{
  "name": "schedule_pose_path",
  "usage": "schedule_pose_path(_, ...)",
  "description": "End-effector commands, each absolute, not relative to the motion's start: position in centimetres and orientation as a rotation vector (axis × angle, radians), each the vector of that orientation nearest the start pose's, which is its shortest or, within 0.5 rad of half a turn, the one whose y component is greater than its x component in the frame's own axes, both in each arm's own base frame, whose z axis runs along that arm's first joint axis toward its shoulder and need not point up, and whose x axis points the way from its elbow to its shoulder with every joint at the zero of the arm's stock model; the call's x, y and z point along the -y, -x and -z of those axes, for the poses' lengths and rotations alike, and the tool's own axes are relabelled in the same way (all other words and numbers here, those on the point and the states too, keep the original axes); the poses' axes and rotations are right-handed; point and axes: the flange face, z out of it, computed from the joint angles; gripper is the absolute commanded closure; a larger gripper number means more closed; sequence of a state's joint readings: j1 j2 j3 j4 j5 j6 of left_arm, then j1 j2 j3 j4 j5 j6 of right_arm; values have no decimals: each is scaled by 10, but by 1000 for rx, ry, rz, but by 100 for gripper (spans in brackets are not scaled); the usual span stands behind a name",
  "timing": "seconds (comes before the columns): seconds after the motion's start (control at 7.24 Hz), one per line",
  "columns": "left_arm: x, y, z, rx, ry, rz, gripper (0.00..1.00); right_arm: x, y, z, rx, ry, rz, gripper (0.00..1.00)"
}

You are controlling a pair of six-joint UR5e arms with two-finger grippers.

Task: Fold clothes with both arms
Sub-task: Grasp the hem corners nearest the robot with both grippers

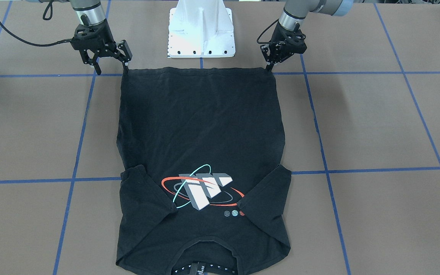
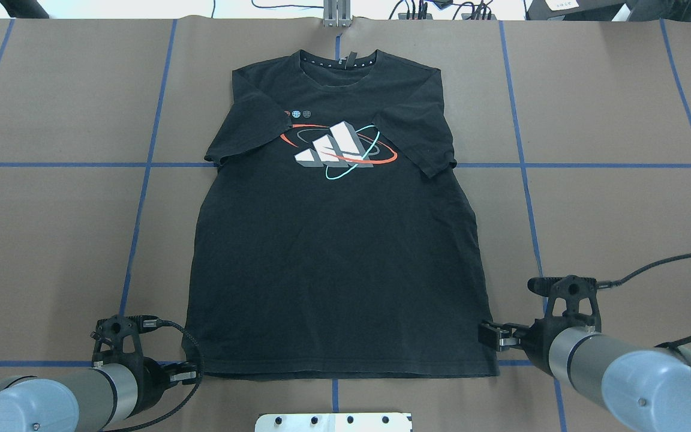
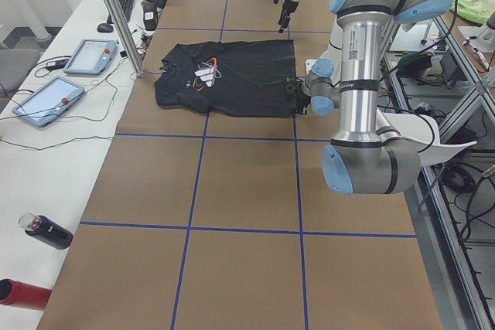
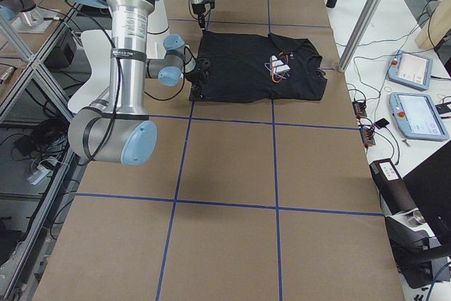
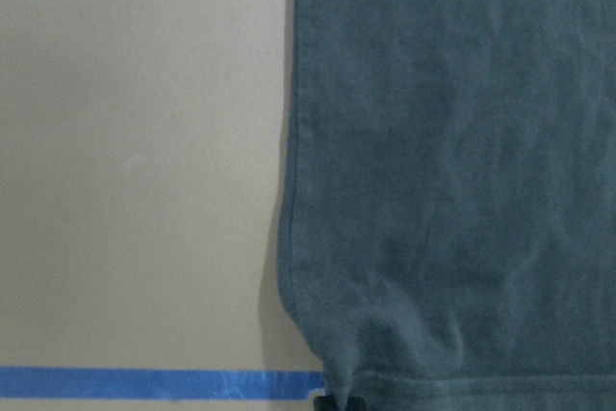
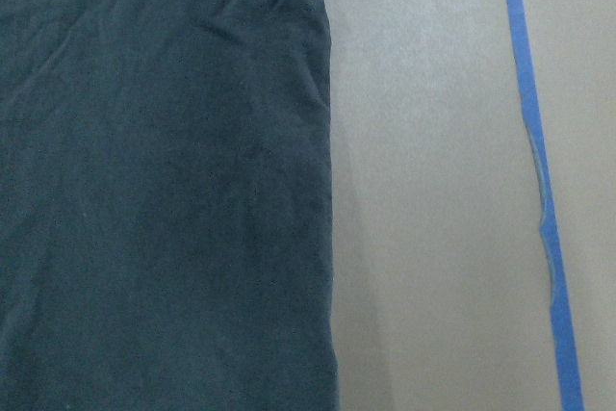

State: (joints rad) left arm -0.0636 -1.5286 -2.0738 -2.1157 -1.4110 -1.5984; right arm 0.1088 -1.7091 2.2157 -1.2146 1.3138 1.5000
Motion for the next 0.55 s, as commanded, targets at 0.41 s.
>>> schedule_pose_path(0.41,184,-456,-382,-995,-213,189,100,142,440,-402,794,-313,-136,34)
